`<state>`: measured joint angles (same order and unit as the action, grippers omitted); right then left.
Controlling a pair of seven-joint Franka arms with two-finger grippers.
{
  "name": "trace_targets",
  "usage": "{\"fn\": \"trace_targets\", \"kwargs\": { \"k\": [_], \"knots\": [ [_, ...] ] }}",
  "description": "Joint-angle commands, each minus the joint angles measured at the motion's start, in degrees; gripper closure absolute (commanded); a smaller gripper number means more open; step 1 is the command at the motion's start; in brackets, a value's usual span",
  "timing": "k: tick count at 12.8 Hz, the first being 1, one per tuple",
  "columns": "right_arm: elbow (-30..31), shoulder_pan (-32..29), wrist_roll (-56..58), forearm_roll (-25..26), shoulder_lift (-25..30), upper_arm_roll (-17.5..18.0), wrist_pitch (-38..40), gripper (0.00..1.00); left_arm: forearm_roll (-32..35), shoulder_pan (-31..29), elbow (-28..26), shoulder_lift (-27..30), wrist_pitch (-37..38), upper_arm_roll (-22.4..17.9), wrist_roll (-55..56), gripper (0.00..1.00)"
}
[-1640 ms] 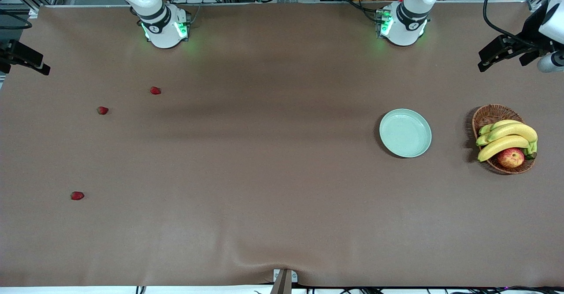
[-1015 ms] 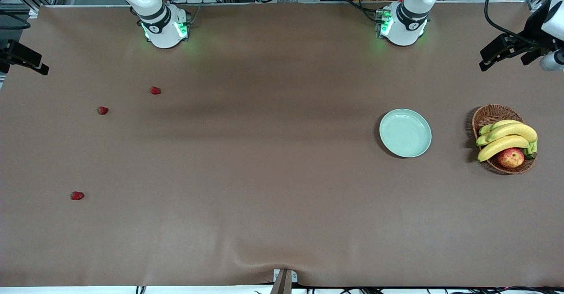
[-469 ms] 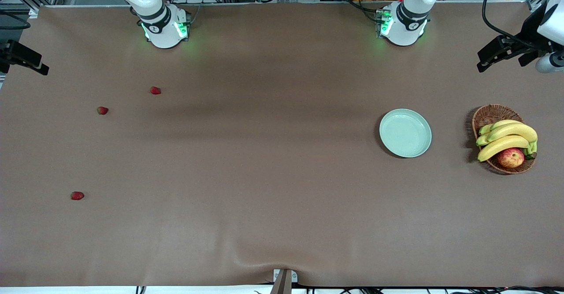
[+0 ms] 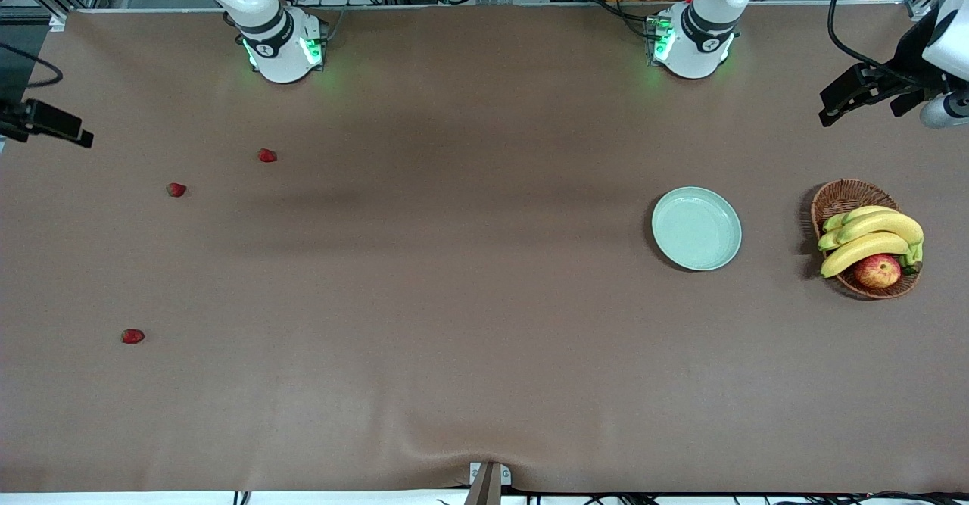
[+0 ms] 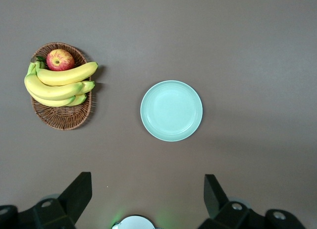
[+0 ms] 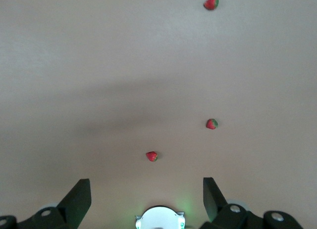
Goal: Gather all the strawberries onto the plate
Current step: 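Reach the right gripper to a strawberry and close on it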
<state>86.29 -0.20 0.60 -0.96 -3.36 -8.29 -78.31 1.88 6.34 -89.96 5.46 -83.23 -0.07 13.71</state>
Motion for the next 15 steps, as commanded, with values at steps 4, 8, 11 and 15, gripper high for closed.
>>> {"fn": "trace_targets", "kwargs": {
  "k": [4, 8, 11, 15],
  "knots": [
    [0.1, -5.6, 0.4, 1.0, -9.0, 0.5, 0.3, 0.0, 0.0, 0.2, 0.3, -0.8, -1.4, 0.2, 0.1, 0.0],
    [10.4, -9.6, 1.8, 1.7, -10.3, 0.6, -3.4, 0.0, 0.0, 0.2, 0.0, -0.9, -1.9, 0.2, 0.1, 0.0],
    [19.5, -11.2, 1.8, 1.7, -10.0, 0.6, -11.0, 0.0, 0.0, 0.1, -0.5, -0.9, -2.5, 0.2, 0.1, 0.0],
    [30.8, -15.3, 1.9, 1.7, -10.6, 0.6, -24.5, 0.0, 0.0, 0.2, -1.2, -1.0, -3.5, 0.2, 0.1, 0.0]
  ]
}}
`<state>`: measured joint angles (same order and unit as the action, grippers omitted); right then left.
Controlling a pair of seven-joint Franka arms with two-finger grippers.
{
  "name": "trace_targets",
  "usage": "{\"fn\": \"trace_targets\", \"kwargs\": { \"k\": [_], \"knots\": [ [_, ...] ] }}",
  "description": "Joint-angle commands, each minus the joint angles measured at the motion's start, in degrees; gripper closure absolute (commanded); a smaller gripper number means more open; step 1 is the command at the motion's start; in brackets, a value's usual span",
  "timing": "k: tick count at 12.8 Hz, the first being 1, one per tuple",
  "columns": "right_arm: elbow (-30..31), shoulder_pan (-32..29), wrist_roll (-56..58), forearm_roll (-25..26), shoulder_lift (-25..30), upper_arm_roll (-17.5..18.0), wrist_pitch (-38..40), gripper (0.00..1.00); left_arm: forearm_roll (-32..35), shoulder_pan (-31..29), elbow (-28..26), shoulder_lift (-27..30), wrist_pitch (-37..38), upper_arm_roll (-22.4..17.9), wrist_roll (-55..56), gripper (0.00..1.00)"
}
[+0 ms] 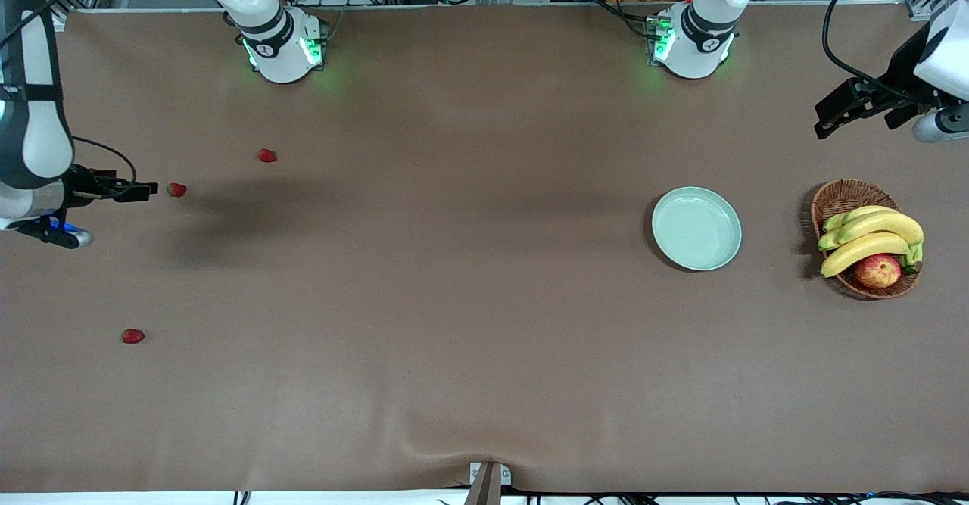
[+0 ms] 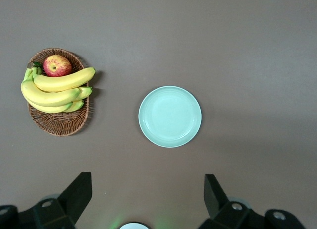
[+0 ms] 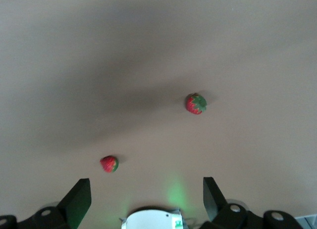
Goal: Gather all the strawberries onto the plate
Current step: 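Reach the right gripper to a strawberry and close on it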
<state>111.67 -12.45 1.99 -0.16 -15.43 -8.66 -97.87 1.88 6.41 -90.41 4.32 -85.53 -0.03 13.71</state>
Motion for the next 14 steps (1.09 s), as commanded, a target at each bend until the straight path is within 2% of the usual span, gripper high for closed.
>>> {"fn": "trace_targets", "kwargs": {
  "k": [1, 4, 8, 14],
  "knots": [
    [7.9, -3.8, 0.5, 0.9, 0.8, 0.9, -8.4, 0.0, 0.0, 0.1, -1.2, 0.2, -1.8, 0.1, 0.1, 0.0],
    [12.3, -6.0, 3.2, 0.9, -1.9, 0.9, -15.4, 0.0, 0.0, 0.1, -1.3, -0.4, -2.5, 0.1, 0.1, 0.0],
    [12.3, -10.8, 12.3, 0.9, -8.3, 0.9, -23.3, 0.0, 0.0, 0.2, -2.2, -1.3, -3.8, 0.1, 0.2, 0.0],
    [12.3, -11.1, 12.6, 0.8, -10.0, 1.0, -24.7, 0.0, 0.0, 0.1, -2.8, -2.1, -4.0, 1.1, 0.3, 0.0]
  ]
}}
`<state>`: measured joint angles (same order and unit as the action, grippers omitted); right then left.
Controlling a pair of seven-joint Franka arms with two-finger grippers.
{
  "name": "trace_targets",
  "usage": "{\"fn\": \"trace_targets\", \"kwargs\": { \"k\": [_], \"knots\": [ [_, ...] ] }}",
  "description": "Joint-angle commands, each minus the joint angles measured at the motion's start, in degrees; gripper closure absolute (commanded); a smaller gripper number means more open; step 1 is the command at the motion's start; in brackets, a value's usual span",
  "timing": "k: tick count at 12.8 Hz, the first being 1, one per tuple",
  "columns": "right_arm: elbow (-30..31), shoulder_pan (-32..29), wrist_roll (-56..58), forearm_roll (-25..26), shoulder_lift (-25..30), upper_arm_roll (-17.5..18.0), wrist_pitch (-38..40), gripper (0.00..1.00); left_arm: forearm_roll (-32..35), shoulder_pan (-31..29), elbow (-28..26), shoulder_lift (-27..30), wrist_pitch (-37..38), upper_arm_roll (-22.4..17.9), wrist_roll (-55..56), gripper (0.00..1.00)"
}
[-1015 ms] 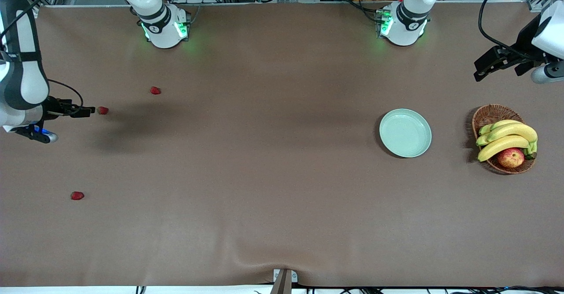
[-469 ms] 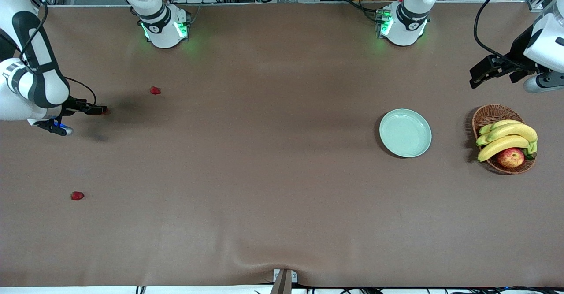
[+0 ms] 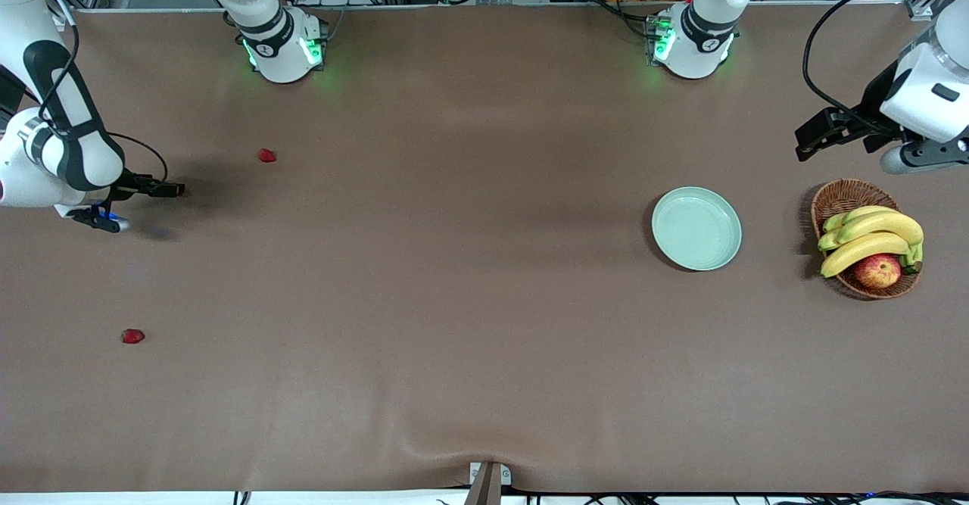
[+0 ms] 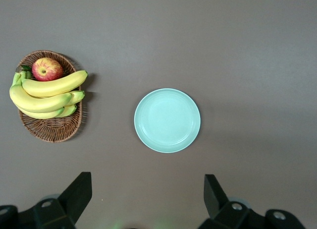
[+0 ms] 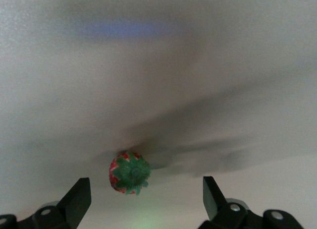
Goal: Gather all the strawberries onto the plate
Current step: 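Reach the right gripper to a strawberry and close on it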
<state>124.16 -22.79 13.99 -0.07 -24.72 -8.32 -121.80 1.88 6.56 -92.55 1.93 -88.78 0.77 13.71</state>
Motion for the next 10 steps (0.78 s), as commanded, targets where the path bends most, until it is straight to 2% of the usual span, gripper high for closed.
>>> {"fn": "trace_targets", "kwargs": {
  "k": [1, 2, 3, 6, 7, 8, 10],
  "knots": [
    [-0.2, -0.6, 0.5, 0.7, -0.8, 0.7, -0.8, 0.0, 0.0, -0.1, -0.7, 0.3, -0.9, 0.3, 0.3, 0.0],
    [-0.3, -0.5, 0.5, 0.7, -0.8, 0.8, -0.8, 0.0, 0.0, -0.1, -0.8, 0.2, -0.9, 0.3, 0.3, 0.0],
    [-0.4, -0.5, 0.5, 0.5, -0.9, 0.8, -0.8, 0.15, 0.0, 0.0, -0.8, 0.2, -0.9, 0.3, 0.3, 0.0],
    [-0.6, -0.7, 0.5, 0.0, -1.1, 0.8, -0.8, 0.74, 0.0, -0.1, -0.8, 0.2, -0.9, 0.3, 0.3, 0.0],
    [-0.6, -0.8, 0.5, 0.0, -1.1, 0.8, -0.8, 0.89, 0.1, -0.1, -0.8, 0.2, -0.9, 0.3, 0.3, 0.0],
    [-0.7, -0.7, 0.5, 0.0, -1.1, 0.8, -0.8, 0.99, 0.1, -0.1, -0.8, 0.2, -0.9, 0.3, 0.3, 0.0],
    [-1.0, -0.2, 0.5, 0.0, -0.6, 0.8, -0.3, 1.0, 0.1, -0.1, -0.8, 0.2, -0.9, 0.4, 0.3, 0.0]
  ]
}}
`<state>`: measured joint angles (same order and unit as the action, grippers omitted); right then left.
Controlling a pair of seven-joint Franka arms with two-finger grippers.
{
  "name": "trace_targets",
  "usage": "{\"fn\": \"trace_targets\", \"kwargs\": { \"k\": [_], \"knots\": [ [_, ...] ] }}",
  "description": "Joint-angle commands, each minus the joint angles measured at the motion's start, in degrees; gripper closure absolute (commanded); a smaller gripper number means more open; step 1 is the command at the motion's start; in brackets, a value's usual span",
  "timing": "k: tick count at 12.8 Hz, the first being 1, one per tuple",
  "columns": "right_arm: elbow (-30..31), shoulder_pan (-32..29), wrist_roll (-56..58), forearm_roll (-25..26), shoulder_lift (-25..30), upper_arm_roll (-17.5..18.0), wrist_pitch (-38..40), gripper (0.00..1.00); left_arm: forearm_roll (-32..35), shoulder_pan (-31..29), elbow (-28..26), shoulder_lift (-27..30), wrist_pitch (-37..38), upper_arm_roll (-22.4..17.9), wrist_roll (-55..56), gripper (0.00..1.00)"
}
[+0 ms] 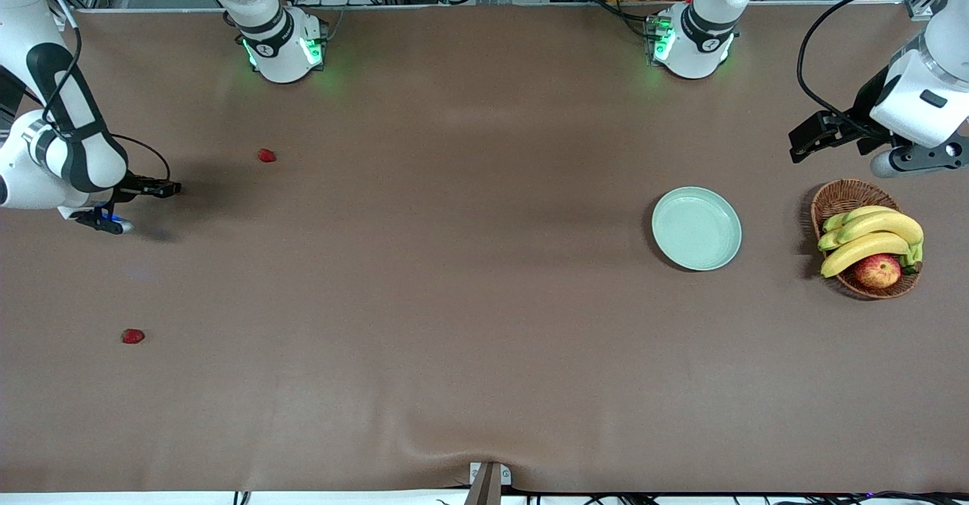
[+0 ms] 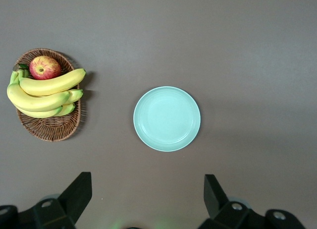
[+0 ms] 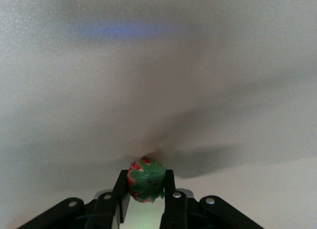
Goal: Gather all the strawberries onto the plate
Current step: 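Reach the right gripper to a strawberry and close on it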
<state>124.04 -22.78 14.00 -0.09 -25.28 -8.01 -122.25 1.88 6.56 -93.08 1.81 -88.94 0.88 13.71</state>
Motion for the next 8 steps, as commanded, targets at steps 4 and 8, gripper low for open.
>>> {"fn": "trace_targets", "kwargs": {
  "k": [4, 8],
  "knots": [
    [-4.8, 2.5, 0.6, 0.0, 4.0, 2.9, 5.1, 1.0, 0.1, -0.1, -0.1, 0.4, -0.7, 0.2, 0.3, 0.0],
    [-12.6, 11.0, 0.0, -1.3, 3.9, 8.5, 8.0, 1.0, 0.1, -0.1, 0.0, 0.4, -0.7, 0.3, 0.2, 0.0]
  ]
}}
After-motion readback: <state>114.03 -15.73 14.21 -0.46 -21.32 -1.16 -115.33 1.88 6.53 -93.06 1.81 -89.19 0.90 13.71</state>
